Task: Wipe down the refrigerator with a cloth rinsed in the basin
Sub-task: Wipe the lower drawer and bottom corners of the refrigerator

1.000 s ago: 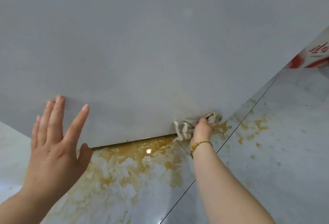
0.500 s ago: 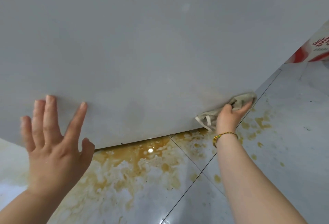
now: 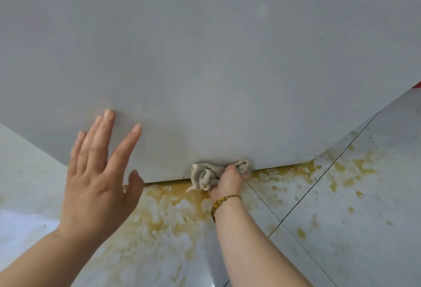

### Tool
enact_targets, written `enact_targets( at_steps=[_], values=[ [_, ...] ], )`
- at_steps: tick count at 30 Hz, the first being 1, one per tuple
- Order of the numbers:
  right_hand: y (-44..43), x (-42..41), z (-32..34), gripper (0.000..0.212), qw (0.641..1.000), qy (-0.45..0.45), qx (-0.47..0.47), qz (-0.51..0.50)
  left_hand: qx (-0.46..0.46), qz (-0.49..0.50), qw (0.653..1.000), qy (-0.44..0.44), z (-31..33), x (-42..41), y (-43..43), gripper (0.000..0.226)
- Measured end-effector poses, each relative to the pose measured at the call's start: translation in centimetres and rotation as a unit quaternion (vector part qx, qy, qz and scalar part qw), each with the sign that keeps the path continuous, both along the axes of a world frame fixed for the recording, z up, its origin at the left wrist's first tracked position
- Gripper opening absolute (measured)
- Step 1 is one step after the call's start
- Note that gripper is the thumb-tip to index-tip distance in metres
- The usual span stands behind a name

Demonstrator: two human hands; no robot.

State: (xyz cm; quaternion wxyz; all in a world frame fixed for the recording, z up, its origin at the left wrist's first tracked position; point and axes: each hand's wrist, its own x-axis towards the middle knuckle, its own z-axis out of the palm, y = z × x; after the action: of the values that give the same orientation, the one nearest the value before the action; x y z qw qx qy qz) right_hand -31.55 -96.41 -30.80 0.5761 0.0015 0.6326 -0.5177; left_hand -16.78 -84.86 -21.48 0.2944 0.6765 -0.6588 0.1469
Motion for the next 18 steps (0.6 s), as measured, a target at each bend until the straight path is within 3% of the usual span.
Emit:
enact_targets(
  at_steps=[4,10,13,18],
  values=[
    [3.5,6.6,-1.3,0.046,0.993,-0.03,0.074,0.081,-0.028,0.035,0.999,0.024,1.4,3.3,1.8,0.052],
    [8.0,14.5,-2.8,0.025,0.975,-0.061,0.096,0.191,0.027,0.158,0.98,0.117,1.1,8.4,5.6,0.058],
    [10.3,17.9,-2.5,0.026,0.95,-0.113,0.086,0.277,0.058,0.175,0.971,0.155,0.7,10.1,6.8,0.067],
    [12.0,17.8,-0.1,0.031,0.887,-0.187,0.089,0.414,0.049,0.187,0.948,0.252,1.0,11.6,7.3,0.059]
  ],
)
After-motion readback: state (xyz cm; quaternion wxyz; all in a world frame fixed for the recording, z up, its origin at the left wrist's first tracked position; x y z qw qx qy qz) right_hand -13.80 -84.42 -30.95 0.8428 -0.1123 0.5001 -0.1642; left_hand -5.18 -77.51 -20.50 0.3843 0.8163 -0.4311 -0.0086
